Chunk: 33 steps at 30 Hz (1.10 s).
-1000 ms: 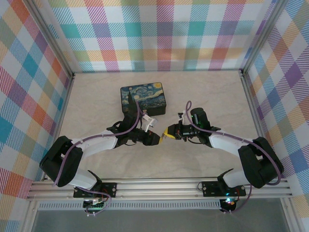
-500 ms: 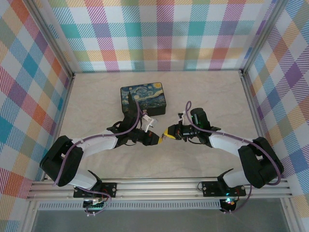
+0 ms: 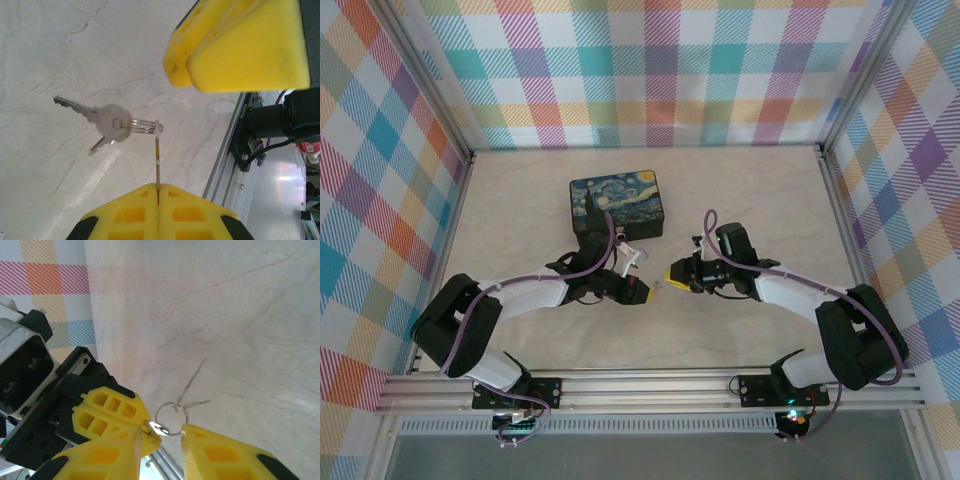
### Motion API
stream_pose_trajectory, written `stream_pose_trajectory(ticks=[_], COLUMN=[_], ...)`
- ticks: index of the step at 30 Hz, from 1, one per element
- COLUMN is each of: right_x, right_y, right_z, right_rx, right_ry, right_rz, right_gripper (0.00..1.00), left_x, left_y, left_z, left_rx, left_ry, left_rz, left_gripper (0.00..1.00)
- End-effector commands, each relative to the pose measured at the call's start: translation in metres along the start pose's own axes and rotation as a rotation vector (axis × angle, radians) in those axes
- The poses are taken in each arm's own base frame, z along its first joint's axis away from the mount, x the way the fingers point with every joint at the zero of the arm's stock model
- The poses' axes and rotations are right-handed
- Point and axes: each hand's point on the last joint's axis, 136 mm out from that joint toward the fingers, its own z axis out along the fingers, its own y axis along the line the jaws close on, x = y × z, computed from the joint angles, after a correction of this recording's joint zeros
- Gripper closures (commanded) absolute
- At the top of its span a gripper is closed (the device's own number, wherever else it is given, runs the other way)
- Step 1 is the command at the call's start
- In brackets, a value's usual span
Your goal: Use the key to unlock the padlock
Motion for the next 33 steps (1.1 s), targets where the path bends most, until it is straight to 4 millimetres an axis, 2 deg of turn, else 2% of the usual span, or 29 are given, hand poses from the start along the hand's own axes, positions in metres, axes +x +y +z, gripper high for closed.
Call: stream_pose_trajectory(ticks=[1,7,10,19,27,33], right_x=[-0.008,-0.002,0.004,0.008,0.018,0.017], right_y=[0.016,0.033,0.030,0.018,0.014,0.014], right_z=[-0.006,0.001,0.005,0.010,0.009,0.010], right_rx=[-0.026,-0.155,-0.191,-0.191,-0.212,-0.210], right_ry=[0.005,0.089,0.119,0.144,0.156,0.155], right_rz=[-0.134,-0.374,-0.421,-0.430,-0.425,-0.419], right_gripper=[0.71,0.66,0.65,0.63,0.63,0.64], left_x=[-0.009,-0.017,-0.014,-0.010,-0.011,-0.011], left_y=[-0.006,-0.010,-0.008,-0.011,-0.017,-0.021], left_z=[-0.001,0.006,0.008,0.001,-0.002,-0.006], left_rx=[0.021,0.058,0.057,0.052,0.064,0.071], left_ry=[0.007,0.029,0.048,0.041,0.035,0.022], left_rz=[0.016,-0.004,-0.011,-0.005,0.008,0.019], left_gripper=[1.00,1.00,1.00,1.00,1.00,1.00])
